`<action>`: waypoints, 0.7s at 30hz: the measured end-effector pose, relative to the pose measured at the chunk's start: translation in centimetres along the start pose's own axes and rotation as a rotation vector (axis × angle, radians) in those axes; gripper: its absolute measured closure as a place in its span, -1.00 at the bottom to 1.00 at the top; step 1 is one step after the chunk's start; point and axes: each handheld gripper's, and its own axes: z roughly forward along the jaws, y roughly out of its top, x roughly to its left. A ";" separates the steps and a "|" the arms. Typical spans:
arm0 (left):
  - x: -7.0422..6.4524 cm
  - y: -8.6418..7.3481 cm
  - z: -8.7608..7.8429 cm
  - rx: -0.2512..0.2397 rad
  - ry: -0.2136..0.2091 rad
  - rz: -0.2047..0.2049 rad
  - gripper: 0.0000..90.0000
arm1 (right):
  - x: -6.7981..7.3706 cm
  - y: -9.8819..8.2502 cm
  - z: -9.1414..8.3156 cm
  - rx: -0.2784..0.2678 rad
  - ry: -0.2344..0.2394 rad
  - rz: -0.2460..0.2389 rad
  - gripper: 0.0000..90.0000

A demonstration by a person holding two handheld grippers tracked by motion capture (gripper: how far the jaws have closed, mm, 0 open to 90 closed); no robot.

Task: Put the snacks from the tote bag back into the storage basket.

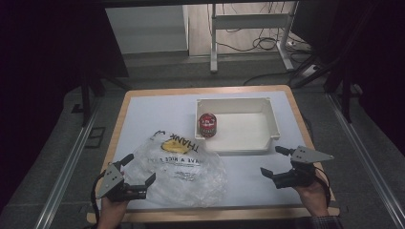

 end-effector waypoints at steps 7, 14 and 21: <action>0.0 0.0 0.0 0.001 0.000 0.001 -1.00 | 0.0 -0.7 -1.1 -0.013 -0.014 0.021 -0.88; 0.0 0.0 0.0 0.003 -0.001 0.002 -1.00 | -0.1 -1.5 -2.4 -0.025 -0.039 0.036 -0.88; 0.0 0.0 0.0 0.004 -0.001 0.003 -1.00 | -0.4 -2.4 -4.1 -0.042 -0.081 0.062 -0.88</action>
